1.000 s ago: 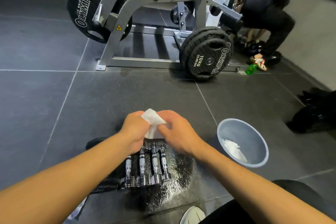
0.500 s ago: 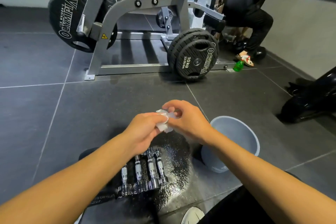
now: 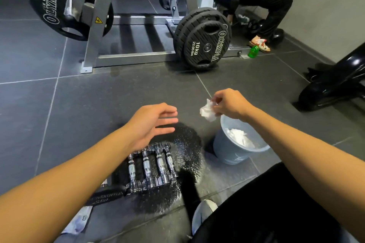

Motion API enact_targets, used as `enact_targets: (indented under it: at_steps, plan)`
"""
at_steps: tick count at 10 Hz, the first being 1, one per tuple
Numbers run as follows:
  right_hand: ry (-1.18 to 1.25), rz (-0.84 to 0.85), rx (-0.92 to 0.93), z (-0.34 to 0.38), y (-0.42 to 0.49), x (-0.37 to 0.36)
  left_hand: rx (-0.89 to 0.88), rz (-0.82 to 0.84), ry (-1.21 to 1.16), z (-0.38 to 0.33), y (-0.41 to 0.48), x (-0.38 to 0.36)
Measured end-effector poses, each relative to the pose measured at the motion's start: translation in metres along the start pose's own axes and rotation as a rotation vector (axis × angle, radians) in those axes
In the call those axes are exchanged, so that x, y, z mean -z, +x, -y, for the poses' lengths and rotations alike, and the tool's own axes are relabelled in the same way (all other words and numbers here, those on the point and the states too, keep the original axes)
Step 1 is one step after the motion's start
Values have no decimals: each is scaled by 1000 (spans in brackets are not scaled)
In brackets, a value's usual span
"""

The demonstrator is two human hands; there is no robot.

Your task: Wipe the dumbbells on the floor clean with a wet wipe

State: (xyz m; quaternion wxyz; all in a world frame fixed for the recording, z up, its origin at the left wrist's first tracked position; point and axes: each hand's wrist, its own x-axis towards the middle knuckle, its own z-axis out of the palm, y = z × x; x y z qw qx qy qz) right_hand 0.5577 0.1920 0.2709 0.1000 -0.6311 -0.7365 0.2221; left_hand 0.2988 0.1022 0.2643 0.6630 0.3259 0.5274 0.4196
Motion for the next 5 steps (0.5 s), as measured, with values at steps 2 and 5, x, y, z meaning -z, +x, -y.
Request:
enact_targets:
  at_steps: [2, 5]
  plan:
    - [-274, 17, -334, -88, 21, 1, -27, -40, 111, 5, 2, 17]
    - [-232, 192, -376, -87, 24, -38, -43, -77, 163, 11, -3, 27]
